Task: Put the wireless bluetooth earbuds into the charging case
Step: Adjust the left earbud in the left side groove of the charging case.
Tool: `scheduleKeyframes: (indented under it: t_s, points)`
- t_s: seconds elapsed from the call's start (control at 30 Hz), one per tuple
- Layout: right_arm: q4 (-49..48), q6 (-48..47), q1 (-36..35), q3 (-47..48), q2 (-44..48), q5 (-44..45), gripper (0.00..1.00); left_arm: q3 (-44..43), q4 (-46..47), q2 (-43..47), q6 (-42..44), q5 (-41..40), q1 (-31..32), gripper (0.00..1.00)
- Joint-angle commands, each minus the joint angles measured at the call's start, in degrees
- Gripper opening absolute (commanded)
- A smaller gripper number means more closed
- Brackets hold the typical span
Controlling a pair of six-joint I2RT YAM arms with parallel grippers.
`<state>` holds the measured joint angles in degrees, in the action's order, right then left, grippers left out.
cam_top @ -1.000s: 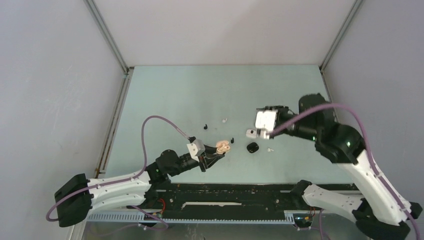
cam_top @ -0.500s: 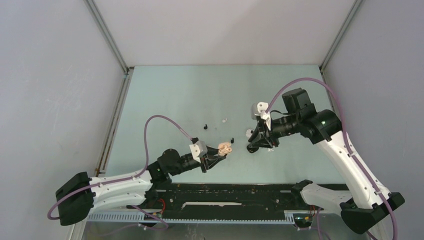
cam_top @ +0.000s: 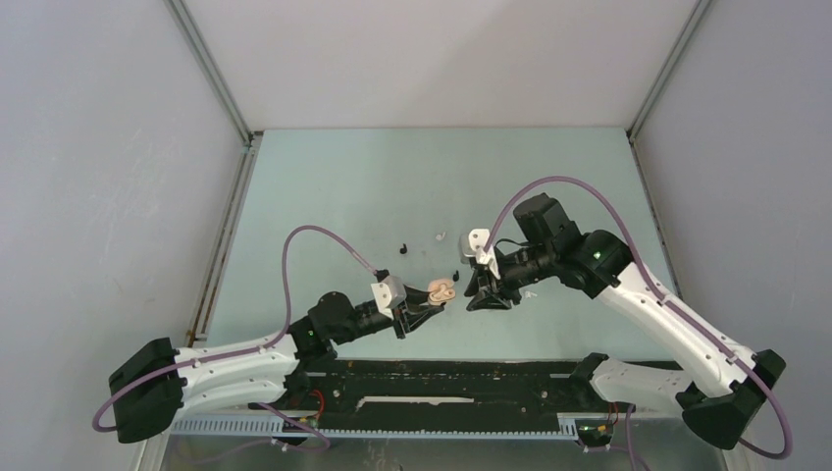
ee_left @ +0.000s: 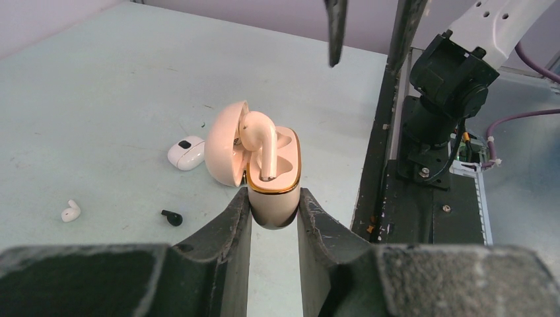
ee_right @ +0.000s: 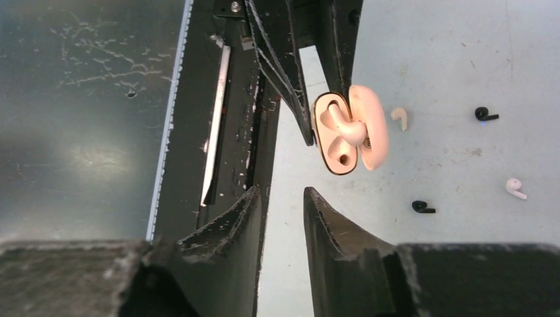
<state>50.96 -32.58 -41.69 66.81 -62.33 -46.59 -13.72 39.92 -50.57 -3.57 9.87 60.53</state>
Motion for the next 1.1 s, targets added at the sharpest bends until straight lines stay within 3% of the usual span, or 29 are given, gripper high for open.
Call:
scheduleKeyframes:
  t_s: [0.0,0.47,1.07]
  points:
    - [-4.8,0.1,-1.0,-0.6,-0.9,3.6,0.35,-2.6,3.1,1.3,-0.4,1.1,0.4,0.0]
    - [-8.2,1.0,-4.1,-0.6,-4.6,9.5,0.43,-2.5,3.2,0.8,-1.2,1.1,0.4,0.0]
    - [-10.7,1.6,-7.4,-0.6,-7.6,13.9,0.43,-3.4,3.2,-1.8,-1.8,1.0,0.4,0.0]
